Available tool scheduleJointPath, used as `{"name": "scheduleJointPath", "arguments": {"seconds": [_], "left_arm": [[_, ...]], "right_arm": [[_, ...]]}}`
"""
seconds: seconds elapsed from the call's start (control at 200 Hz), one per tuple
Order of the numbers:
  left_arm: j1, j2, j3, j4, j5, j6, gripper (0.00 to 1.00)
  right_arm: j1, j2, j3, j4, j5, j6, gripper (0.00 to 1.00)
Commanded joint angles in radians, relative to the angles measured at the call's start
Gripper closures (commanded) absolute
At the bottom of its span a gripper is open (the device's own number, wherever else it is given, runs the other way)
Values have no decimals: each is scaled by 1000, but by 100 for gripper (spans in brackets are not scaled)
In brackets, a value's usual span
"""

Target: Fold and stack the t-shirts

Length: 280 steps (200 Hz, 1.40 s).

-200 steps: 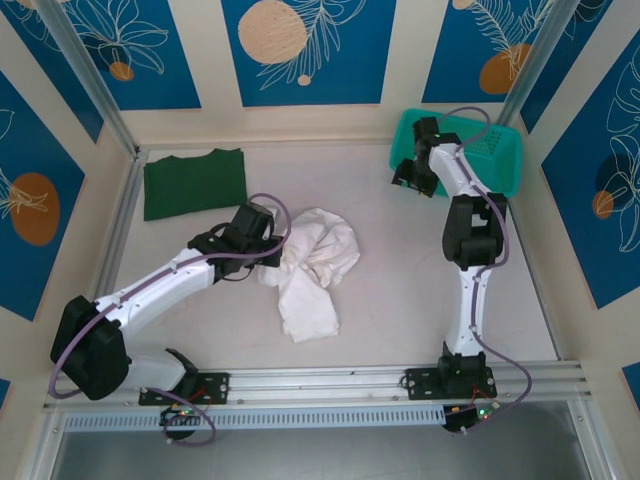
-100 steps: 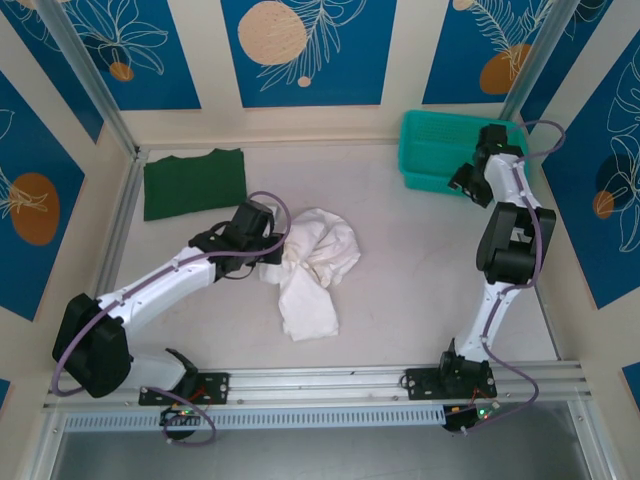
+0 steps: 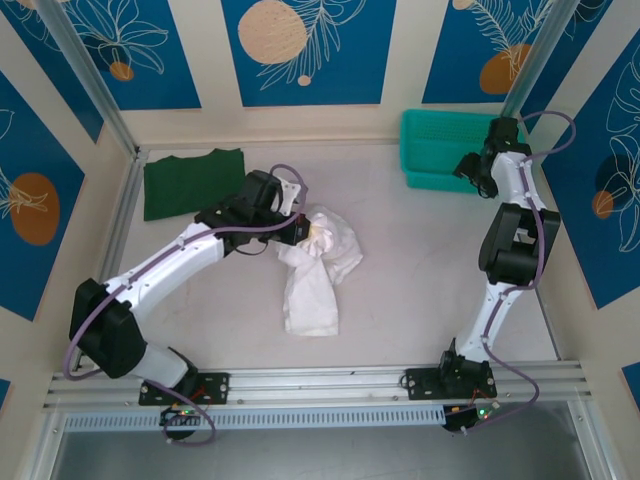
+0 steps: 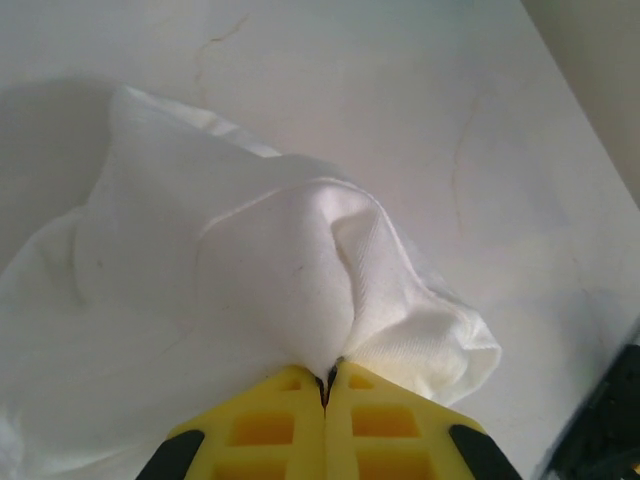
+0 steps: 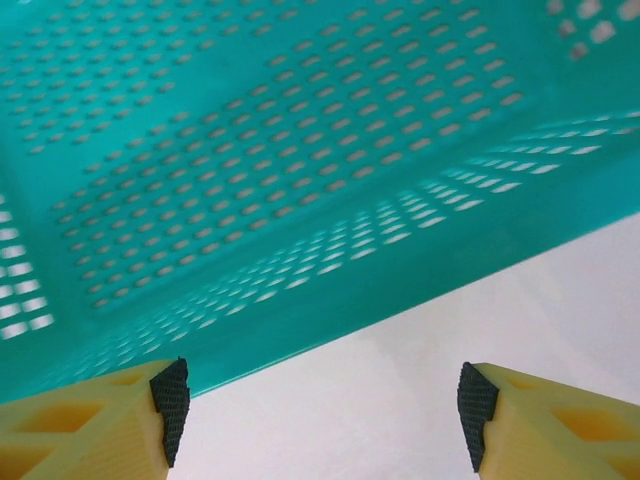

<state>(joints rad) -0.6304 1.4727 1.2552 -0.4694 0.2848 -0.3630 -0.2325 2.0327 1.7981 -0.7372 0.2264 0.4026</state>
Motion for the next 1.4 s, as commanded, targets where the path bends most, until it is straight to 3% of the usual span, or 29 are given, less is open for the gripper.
{"name": "scheduleJointPath", "arguments": {"seconds": [0.0, 0.155, 0.305, 0.46, 0.665, 0.8, 0.88, 0.935, 1.025, 1.13, 1.23, 1.395], "left_arm": [[10, 22, 86, -29, 106, 24, 100], [10, 55, 167, -68, 128, 35, 100], [11, 82, 189, -68, 107, 31, 100], [10, 119, 204, -31, 139, -11, 100], [12, 155, 228, -3, 160, -45, 100], [11, 160, 225, 14, 160, -68, 100], [12, 159, 225, 16, 160, -71, 100], [12, 157, 225, 12, 155, -70, 94], [17, 144, 218, -5, 122, -70, 61], [31, 108, 186, -21, 67, -76, 37], [73, 72, 123, -16, 57, -120, 31], [136, 49, -3, 62, 166, -235, 24]], "right_arm": [[64, -199, -65, 64, -202, 22, 25], [153, -452, -331, 234, -601, 78, 21], [266, -529, -465, 210, -869, 151, 21], [426, -571, -592, 207, -914, 180, 26], [486, -568, -684, 270, -942, 278, 37], [521, -535, -679, 259, -931, 281, 54], [519, -531, -692, 279, -931, 303, 69], [514, -538, -696, 299, -935, 321, 81], [487, -548, -683, 308, -937, 348, 100], [438, -582, -649, 321, -925, 384, 100], [382, -607, -596, 314, -928, 407, 100], [334, -612, -530, 259, -943, 388, 100]]}}
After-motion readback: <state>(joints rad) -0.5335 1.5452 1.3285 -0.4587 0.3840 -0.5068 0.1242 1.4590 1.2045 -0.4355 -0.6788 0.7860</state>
